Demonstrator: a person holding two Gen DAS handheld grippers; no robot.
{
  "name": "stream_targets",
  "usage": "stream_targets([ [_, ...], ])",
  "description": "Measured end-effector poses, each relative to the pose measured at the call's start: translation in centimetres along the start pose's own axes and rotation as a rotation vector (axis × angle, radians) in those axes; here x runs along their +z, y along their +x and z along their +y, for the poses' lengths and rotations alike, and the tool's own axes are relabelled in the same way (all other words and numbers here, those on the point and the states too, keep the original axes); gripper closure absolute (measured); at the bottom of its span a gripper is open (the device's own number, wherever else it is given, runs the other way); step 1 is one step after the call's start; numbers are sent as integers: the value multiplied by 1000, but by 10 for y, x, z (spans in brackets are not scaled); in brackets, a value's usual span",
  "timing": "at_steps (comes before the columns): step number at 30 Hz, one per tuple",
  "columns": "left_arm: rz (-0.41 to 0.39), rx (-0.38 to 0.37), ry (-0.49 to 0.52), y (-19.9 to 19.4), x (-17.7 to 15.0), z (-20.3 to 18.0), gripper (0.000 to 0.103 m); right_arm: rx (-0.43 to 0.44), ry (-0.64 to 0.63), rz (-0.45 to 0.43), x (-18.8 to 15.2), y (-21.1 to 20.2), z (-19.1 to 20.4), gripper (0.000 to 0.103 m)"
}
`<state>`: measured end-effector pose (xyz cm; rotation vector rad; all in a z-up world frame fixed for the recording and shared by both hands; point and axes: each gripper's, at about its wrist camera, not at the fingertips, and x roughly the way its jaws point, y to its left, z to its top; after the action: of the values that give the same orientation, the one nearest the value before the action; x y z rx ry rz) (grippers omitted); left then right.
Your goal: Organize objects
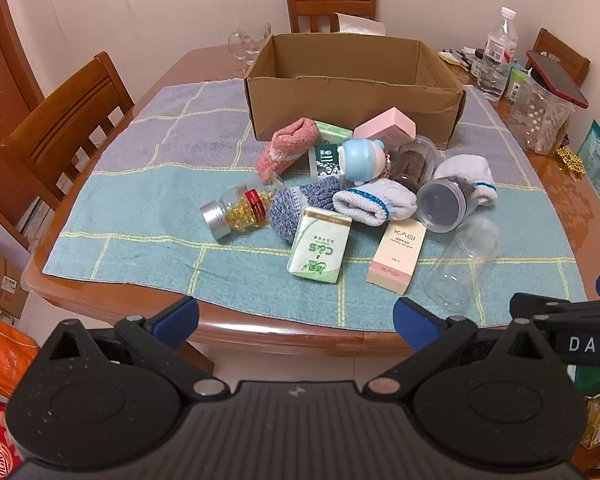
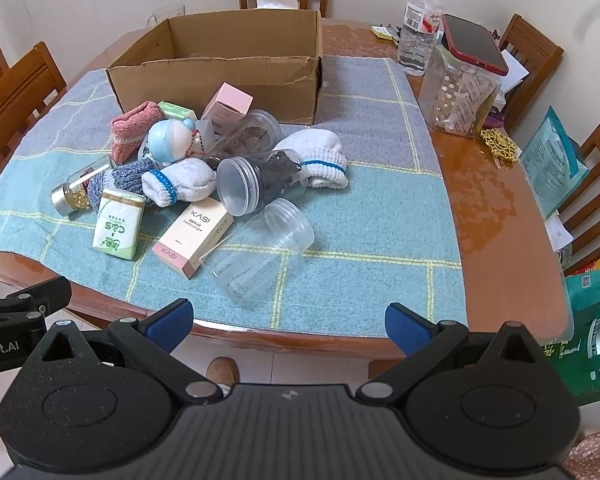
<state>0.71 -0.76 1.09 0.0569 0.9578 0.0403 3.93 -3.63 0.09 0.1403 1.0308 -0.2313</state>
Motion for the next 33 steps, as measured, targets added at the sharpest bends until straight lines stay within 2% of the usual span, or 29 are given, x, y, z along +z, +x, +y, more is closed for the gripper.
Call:
stream_targets([
  [14,13,-21,17,3,15,2,1,-11,-24,11,11,-3,1,0],
  [22,28,-68,42,17,19,9,1,-13,-45,13,15,5,9,0],
  [33,10,-141,130,38,23,23,0,-20,-78,-21,14,18,22,0],
])
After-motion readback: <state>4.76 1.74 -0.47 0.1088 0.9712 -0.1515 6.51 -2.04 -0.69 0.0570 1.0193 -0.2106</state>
